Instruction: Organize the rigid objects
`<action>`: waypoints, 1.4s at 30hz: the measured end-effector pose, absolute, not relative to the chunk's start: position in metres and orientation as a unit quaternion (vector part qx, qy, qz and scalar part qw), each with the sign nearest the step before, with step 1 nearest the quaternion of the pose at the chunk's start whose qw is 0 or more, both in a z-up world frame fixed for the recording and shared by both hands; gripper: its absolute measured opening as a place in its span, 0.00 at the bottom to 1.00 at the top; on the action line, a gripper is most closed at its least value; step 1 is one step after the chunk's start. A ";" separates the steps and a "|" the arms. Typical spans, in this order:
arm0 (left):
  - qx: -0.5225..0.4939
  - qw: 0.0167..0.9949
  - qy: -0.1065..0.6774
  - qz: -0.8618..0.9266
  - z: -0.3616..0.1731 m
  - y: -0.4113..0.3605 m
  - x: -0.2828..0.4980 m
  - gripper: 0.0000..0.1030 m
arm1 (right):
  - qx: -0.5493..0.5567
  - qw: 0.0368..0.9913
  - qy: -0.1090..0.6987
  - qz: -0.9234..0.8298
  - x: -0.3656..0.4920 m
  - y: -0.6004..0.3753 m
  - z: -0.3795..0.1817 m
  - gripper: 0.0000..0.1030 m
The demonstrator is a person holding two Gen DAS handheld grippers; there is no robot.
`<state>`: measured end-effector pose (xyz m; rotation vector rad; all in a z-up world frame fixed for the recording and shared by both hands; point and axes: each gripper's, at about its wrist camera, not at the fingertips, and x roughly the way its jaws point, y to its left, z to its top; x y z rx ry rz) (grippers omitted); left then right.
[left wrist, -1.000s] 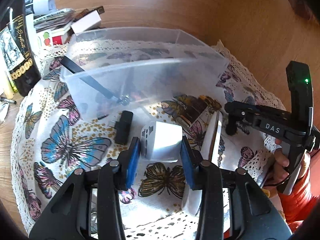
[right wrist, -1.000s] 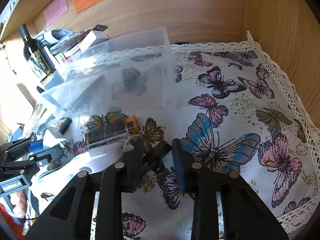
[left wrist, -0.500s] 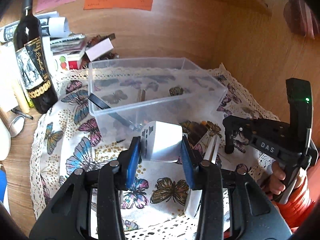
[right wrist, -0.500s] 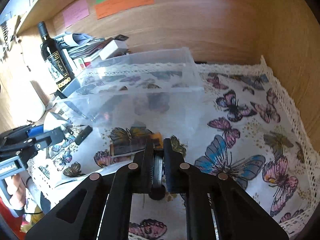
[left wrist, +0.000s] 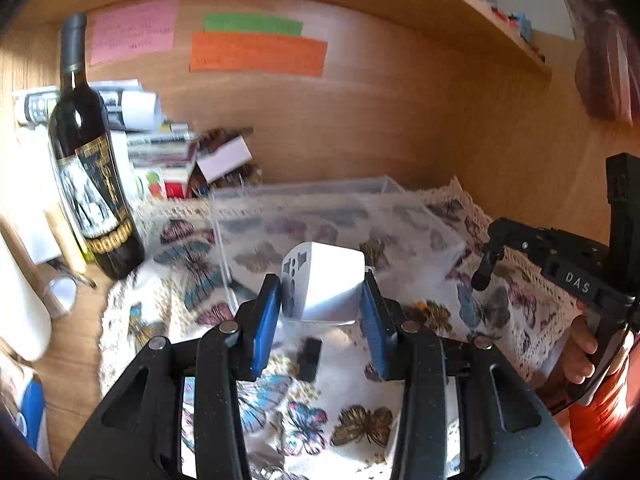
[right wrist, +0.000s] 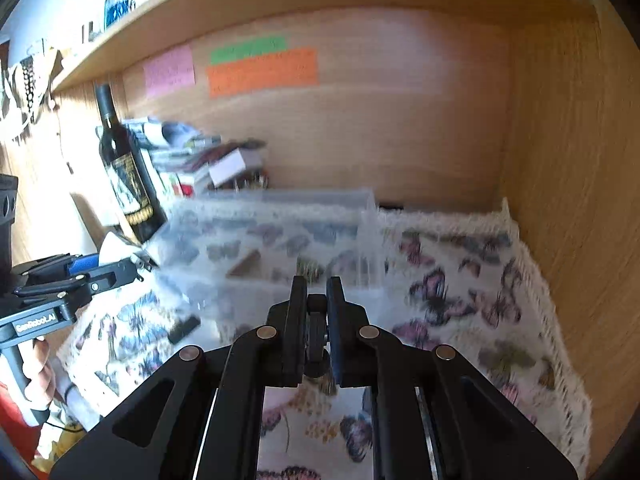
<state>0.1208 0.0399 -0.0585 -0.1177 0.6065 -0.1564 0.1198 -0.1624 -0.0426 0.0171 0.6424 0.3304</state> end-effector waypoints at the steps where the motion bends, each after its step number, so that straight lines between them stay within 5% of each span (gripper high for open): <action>1: -0.057 0.951 0.294 -0.073 -0.055 0.042 0.123 0.38 | 0.006 0.938 0.308 0.162 0.123 -0.161 -0.037 0.09; 9: -0.056 0.955 0.287 -0.048 -0.043 0.060 0.153 0.38 | -0.013 0.948 0.273 0.163 0.158 -0.148 -0.016 0.09; 28: -0.015 0.931 0.364 -0.029 -0.092 0.052 0.212 0.38 | -0.083 0.903 0.381 0.183 0.219 -0.106 -0.094 0.10; 30: -0.012 0.933 0.360 -0.029 -0.088 0.050 0.209 0.39 | -0.084 0.901 0.379 0.193 0.215 -0.104 -0.091 0.18; 32: -0.018 0.933 0.357 -0.034 -0.082 0.050 0.206 0.42 | -0.076 0.904 0.370 0.200 0.210 -0.105 -0.085 0.37; 37: -0.026 0.939 0.340 -0.035 -0.066 0.054 0.189 0.61 | -0.061 0.913 0.344 0.209 0.192 -0.113 -0.063 0.44; 42: -0.032 0.945 0.324 -0.034 -0.054 0.062 0.162 0.80 | -0.052 0.921 0.324 0.211 0.168 -0.118 -0.051 0.66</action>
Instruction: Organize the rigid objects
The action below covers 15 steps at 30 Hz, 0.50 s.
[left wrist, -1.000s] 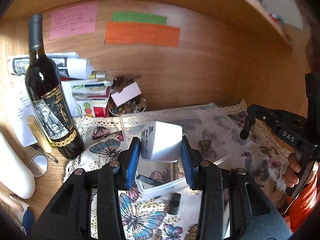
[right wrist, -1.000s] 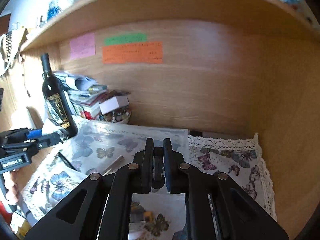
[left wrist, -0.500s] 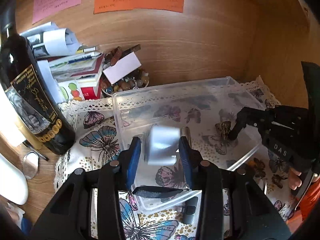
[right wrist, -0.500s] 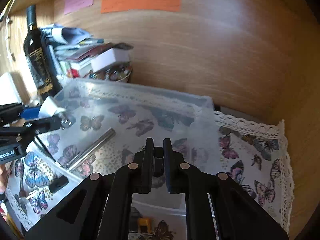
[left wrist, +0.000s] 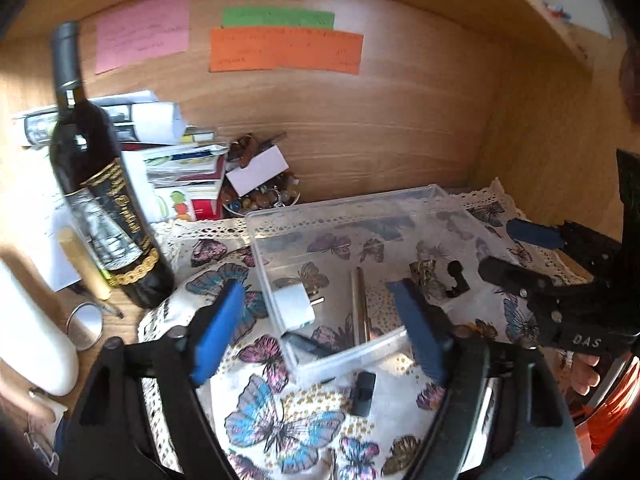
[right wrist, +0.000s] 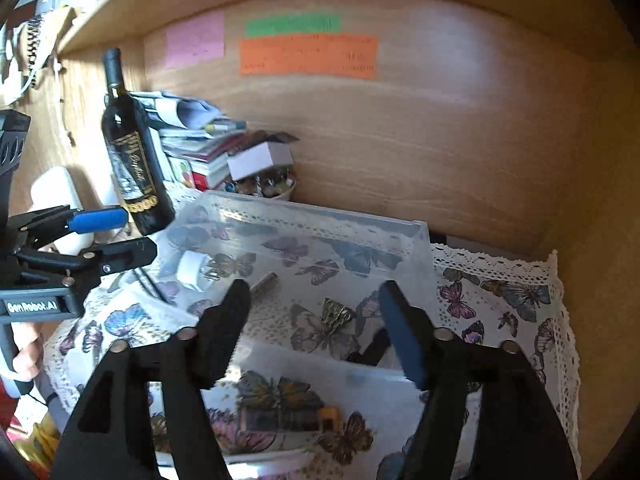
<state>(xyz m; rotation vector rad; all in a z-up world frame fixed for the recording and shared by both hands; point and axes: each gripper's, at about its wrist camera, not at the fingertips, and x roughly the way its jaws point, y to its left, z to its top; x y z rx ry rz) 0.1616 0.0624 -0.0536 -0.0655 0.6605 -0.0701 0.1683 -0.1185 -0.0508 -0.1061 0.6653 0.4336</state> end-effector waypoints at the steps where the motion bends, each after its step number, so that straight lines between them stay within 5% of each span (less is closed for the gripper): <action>1: -0.033 0.945 0.324 -0.034 -0.053 0.064 0.157 0.83 | -0.050 0.921 0.323 0.212 0.164 -0.119 -0.050 0.70; 4: -0.036 0.944 0.326 -0.027 -0.055 0.070 0.139 0.89 | -0.043 0.919 0.325 0.218 0.147 -0.117 -0.054 0.80; 15: -0.043 0.918 0.394 -0.019 -0.117 0.081 0.081 0.93 | -0.032 0.900 0.387 0.200 0.103 -0.108 -0.106 0.83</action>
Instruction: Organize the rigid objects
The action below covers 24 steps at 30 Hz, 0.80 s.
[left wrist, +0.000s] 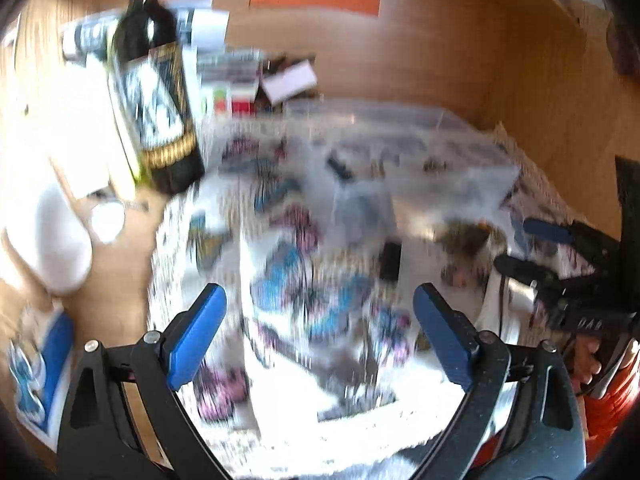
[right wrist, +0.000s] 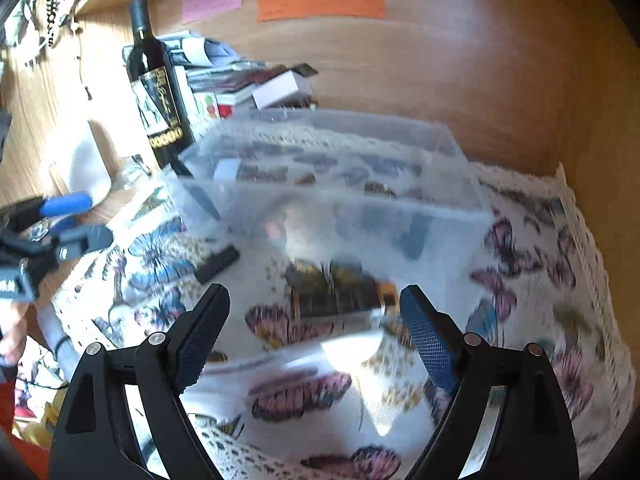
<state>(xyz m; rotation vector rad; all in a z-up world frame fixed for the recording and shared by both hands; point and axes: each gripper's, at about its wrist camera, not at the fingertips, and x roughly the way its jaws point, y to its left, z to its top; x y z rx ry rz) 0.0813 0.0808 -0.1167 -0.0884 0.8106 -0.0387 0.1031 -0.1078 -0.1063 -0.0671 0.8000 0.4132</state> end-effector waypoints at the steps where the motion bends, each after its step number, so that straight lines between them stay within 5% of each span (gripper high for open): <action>1: -0.042 0.916 0.399 -0.017 -0.122 0.081 0.078 0.93 | -0.028 0.899 0.389 0.197 0.099 -0.107 -0.109 0.84; 8: -0.036 0.904 0.426 -0.011 -0.153 0.077 0.059 0.93 | -0.022 0.897 0.384 0.218 0.076 -0.084 -0.111 0.98; 24: 0.008 0.913 0.407 -0.023 -0.170 0.075 0.066 0.90 | -0.051 0.892 0.412 0.179 0.066 -0.095 -0.133 0.99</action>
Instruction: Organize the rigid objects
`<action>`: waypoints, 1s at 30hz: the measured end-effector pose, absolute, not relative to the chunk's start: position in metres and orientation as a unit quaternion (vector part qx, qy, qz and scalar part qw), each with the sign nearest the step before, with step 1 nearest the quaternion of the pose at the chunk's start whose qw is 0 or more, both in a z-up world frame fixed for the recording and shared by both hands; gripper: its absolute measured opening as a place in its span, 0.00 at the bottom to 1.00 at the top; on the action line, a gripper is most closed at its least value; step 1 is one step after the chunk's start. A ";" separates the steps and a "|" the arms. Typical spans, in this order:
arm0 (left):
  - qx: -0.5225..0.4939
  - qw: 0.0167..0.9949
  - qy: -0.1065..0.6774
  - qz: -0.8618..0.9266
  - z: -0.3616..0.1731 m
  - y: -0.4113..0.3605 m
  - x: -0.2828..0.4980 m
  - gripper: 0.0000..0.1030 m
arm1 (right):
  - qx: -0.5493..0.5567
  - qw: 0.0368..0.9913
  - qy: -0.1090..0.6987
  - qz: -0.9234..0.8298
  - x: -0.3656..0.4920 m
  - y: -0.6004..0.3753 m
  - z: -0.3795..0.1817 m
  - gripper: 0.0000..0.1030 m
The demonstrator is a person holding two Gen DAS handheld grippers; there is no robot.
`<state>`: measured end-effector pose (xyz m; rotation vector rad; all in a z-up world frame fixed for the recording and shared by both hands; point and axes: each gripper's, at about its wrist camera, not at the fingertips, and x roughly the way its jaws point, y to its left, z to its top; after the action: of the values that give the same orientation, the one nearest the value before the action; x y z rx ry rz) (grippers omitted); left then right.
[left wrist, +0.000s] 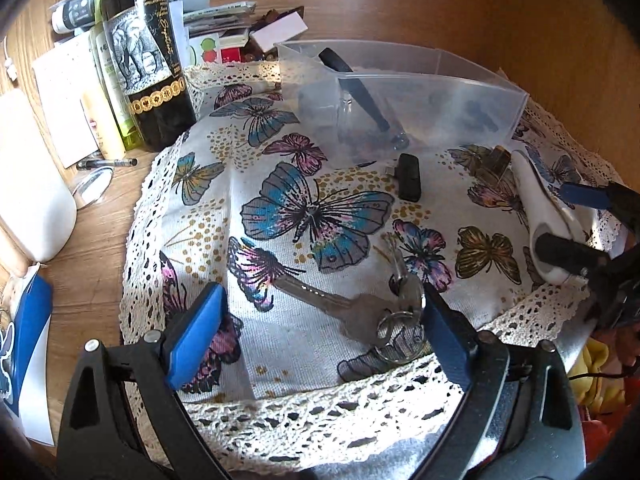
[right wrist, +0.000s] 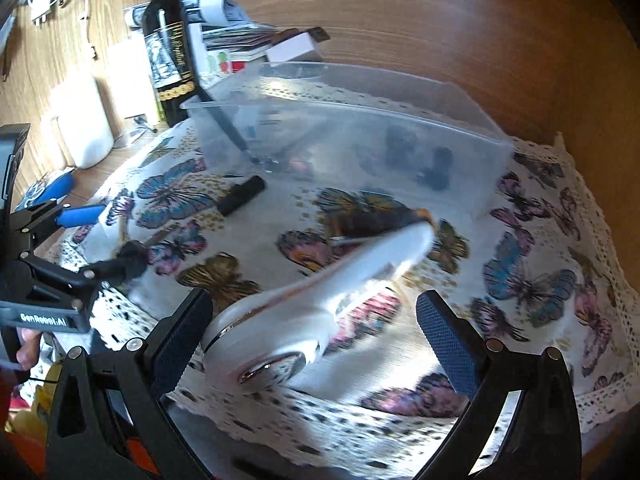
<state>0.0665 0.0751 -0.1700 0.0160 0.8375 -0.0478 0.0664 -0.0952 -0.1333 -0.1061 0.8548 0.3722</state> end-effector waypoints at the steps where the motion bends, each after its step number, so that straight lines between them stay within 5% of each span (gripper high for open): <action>1: 0.011 0.915 0.404 -0.023 -0.170 0.074 0.066 0.87 | -0.048 0.892 0.414 0.177 0.066 -0.099 -0.134 0.98; 12: 0.001 0.921 0.391 -0.008 -0.167 0.079 0.060 0.56 | 0.001 0.886 0.431 0.170 0.075 -0.146 -0.131 0.94; 17: 0.004 0.920 0.392 -0.007 -0.164 0.084 0.059 0.41 | 0.021 0.874 0.445 0.195 0.074 -0.138 -0.139 0.79; 21: 0.003 0.918 0.396 -0.009 -0.162 0.087 0.059 0.38 | -0.004 0.878 0.439 0.189 0.066 -0.124 -0.147 0.65; 23: 0.006 0.917 0.400 -0.009 -0.161 0.086 0.060 0.38 | -0.013 0.879 0.435 0.193 0.063 -0.121 -0.145 0.47; 30: 0.024 0.918 0.396 -0.006 -0.163 0.076 0.063 0.47 | -0.001 0.886 0.429 0.178 0.060 -0.137 -0.143 0.38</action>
<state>0.0630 0.0757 -0.1633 0.0487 0.8149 -0.0126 0.0600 -0.1370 -0.1432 -0.0015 0.8918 0.3696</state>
